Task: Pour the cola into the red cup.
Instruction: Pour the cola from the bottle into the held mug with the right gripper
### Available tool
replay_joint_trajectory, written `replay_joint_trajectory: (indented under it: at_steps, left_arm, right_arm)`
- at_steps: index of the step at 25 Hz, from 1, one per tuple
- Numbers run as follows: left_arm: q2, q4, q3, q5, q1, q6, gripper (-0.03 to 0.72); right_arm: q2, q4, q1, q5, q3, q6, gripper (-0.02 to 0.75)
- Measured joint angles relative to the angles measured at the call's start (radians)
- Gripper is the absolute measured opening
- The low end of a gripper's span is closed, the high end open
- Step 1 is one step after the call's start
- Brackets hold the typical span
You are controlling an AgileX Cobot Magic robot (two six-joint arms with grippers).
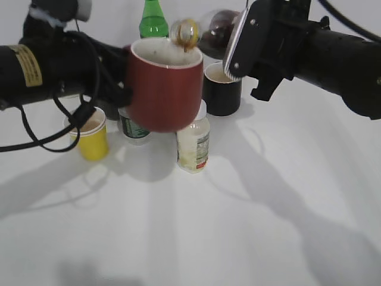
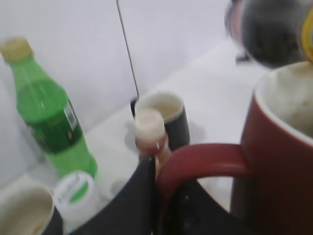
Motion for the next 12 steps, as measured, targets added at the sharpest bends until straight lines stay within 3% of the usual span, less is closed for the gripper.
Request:
replay_joint_trajectory:
  at_steps: [4, 7, 12]
  left_arm:
    - [-0.003, -0.068, 0.0, -0.087, 0.065, -0.006, 0.046]
    - [-0.017, -0.061, 0.012, -0.129, 0.167, -0.008, 0.046]
    - [-0.017, -0.027, 0.099, -0.255, 0.44, -0.008, 0.045]
  right_arm:
    - [-0.024, -0.018, -0.004, 0.039, 0.0, 0.362, 0.463]
    - [-0.06, -0.058, -0.038, 0.052, 0.0, 0.662, 0.463]
    - [-0.075, -0.295, -0.183, -0.001, 0.056, 1.16, 0.463]
